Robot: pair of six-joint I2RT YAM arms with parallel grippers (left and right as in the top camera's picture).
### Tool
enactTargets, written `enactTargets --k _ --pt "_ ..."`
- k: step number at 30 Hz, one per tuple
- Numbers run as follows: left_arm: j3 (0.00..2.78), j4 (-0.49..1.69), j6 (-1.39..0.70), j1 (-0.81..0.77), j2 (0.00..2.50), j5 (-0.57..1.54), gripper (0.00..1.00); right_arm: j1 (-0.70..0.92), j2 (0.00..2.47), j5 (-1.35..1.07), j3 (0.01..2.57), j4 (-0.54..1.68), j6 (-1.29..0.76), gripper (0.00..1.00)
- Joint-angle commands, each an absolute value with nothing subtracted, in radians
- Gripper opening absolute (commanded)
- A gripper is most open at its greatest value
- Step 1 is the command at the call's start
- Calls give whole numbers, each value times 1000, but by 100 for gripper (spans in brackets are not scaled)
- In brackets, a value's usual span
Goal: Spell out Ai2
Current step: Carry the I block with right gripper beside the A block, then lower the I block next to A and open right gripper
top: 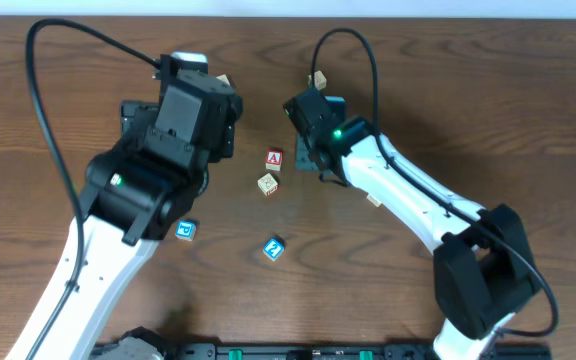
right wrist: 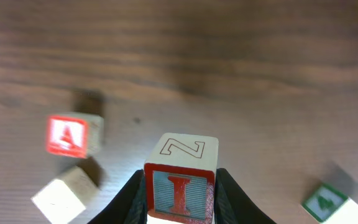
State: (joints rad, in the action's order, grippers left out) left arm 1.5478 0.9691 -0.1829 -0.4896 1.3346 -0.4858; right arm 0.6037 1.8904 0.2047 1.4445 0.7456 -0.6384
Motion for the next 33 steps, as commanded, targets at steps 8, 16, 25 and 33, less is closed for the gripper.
enactTargets --k 8,16,25,33 --pt "1555 971 -187 -425 1386 -474 95 603 2030 152 1542 738 -613 24" --pt "1555 968 -187 -417 1386 -474 95 603 2056 144 1543 664 -620 26" --pt "1555 969 -187 -417 1386 -474 96 603 2074 123 1542 646 -637 27" --pt "1555 969 -187 -417 1386 -474 95 603 2113 112 1542 647 -659 26"
